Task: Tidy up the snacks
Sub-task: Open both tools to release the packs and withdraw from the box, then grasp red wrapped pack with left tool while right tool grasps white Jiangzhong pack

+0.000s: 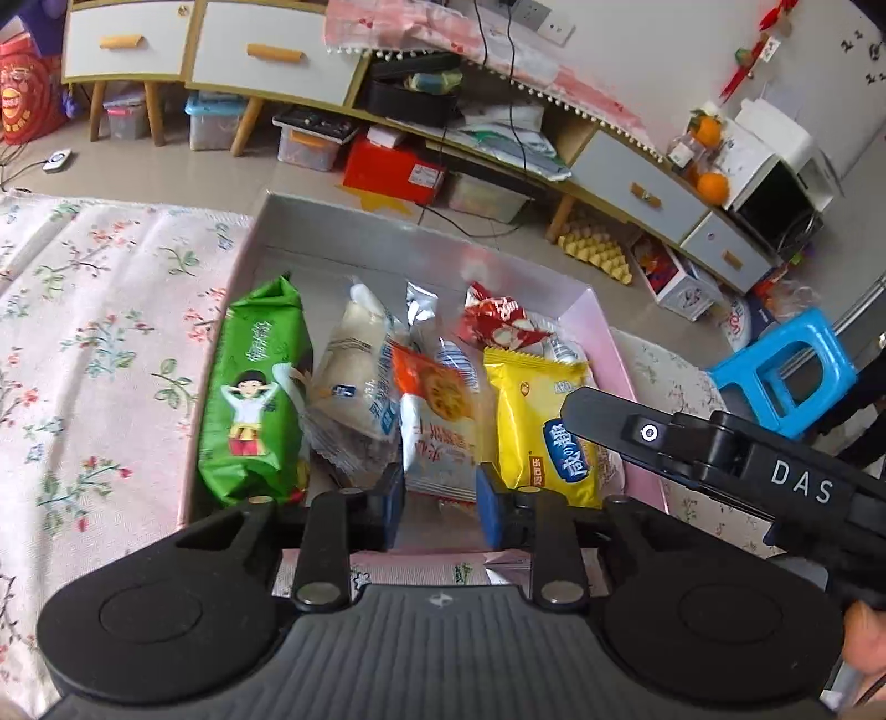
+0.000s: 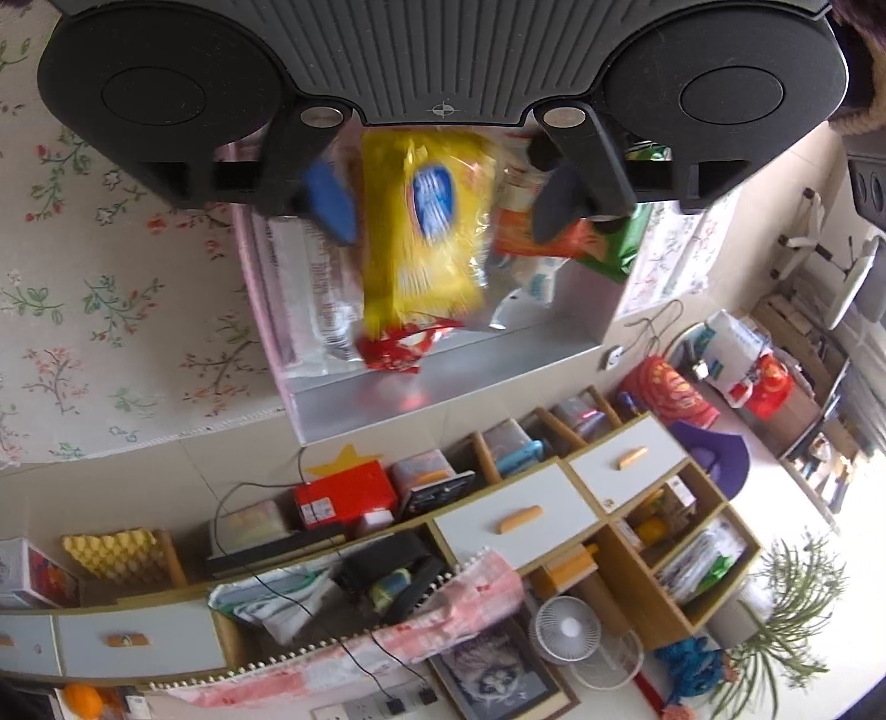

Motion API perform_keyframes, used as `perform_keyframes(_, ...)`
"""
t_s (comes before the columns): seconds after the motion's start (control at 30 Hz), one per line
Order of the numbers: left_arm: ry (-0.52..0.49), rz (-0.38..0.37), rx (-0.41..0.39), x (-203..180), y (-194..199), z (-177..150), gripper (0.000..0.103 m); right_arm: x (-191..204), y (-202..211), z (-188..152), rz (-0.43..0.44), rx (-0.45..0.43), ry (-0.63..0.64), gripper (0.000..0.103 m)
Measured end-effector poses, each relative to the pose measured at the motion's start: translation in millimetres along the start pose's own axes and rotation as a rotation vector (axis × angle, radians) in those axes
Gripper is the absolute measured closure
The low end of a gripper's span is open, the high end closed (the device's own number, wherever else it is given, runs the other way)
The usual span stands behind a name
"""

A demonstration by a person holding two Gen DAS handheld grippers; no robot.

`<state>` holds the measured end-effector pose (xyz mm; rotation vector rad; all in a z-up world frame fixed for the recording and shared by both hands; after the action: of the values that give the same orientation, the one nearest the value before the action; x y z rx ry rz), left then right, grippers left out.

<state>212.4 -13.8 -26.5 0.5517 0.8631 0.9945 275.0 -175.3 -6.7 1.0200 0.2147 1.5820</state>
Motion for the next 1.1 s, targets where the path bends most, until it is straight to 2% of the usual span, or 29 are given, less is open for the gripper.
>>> perform_keyframes(0.03,0.002,0.004,-0.008,1,4,1,0.069,0,3,2,0.002,-0.005,-0.005,0.027)
perform_keyframes(0.2,0.066,-0.026,-0.046,7,23,5,0.066,-10,21,15,0.017,-0.025,-0.1,0.027)
perform_keyframes(0.3,0.085,-0.031,-0.05,7,29,5,0.057,-13,32,20,-0.014,-0.015,-0.121,0.027)
perform_keyframes(0.47,0.101,-0.005,-0.031,3,36,-3,0.053,1,52,17,-0.02,0.006,-0.056,0.027)
perform_keyframes(0.53,0.102,0.04,-0.023,2,39,-7,0.043,6,61,13,-0.024,0.012,-0.035,0.027)
perform_keyframes(0.77,0.095,0.087,-0.007,-9,58,-33,0.034,15,92,-7,-0.05,0.017,0.074,0.027)
perform_keyframes(0.9,0.066,0.134,0.014,-15,59,-48,0.024,8,105,-24,-0.091,0.052,0.111,0.026)
perform_keyframes(1.0,0.078,0.135,0.052,-16,58,-64,0.023,2,114,-35,-0.124,0.067,0.135,0.026)
perform_keyframes(1.1,0.111,0.118,0.076,-16,58,-80,0.024,-1,125,-46,-0.116,0.078,0.15,0.026)
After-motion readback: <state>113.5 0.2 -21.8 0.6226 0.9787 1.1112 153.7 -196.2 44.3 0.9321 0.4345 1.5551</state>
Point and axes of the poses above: each gripper's, at about its wrist camera, not at the fingertips, and y roughly against the way its jaws point, x to its left, z to its top, the point moved 7 cm from there along -y, roughly the way its jaws point, and after that the axes turned 1 degree about -y, right-handed, at the moved point
